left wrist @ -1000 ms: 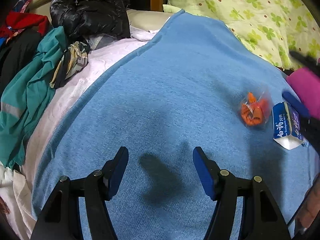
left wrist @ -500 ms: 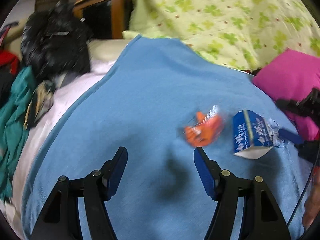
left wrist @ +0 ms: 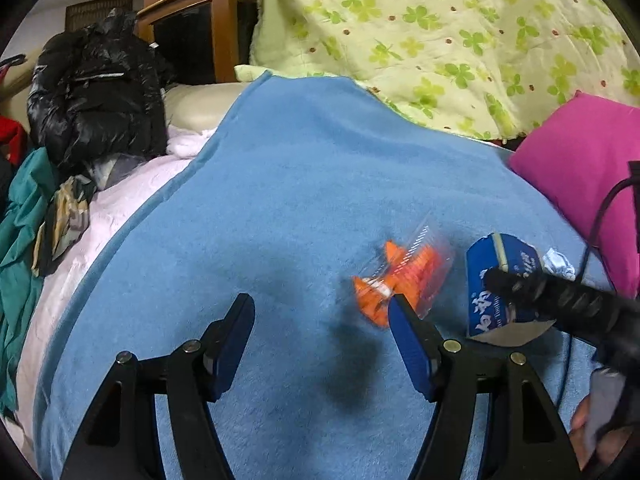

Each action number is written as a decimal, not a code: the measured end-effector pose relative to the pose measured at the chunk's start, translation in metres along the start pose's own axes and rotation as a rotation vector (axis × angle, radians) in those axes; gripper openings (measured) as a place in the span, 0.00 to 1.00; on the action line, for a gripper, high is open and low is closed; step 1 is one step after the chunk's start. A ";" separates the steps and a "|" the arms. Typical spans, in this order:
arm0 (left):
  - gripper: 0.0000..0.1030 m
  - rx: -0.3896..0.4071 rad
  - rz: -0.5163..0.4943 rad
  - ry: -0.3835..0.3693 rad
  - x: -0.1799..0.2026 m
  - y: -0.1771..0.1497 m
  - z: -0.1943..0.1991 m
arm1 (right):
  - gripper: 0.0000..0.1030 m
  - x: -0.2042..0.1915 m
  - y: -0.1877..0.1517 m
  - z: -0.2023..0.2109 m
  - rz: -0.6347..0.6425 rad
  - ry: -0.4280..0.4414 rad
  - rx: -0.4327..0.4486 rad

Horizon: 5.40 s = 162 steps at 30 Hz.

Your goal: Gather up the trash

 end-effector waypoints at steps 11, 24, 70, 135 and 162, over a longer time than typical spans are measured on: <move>0.75 0.060 -0.085 -0.012 0.036 0.016 -0.004 | 0.51 0.044 0.013 0.035 -0.116 0.084 -0.010; 0.66 -0.056 0.033 -0.130 0.031 0.016 -0.040 | 0.51 0.063 0.006 0.079 -0.088 0.134 0.037; 0.78 -0.125 -0.053 -0.297 0.024 -0.002 -0.011 | 0.51 0.058 0.001 0.128 -0.047 0.113 0.136; 0.49 0.144 -0.097 -0.095 0.070 0.035 0.111 | 0.51 0.048 -0.024 0.224 0.162 0.105 0.362; 0.49 0.198 -0.188 -0.122 0.146 0.045 0.144 | 0.51 0.094 -0.044 0.297 0.155 0.098 0.536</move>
Point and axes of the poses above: each gripper's, at about its wrist camera, not at the fingertips, and z roughly against the way its jaws point, x to its right, y to its top, the point moved 1 cm from there along -z, roughly the way its jaws point, and after that the axes turned 12 degrees about -z, right-handed, at the moved point
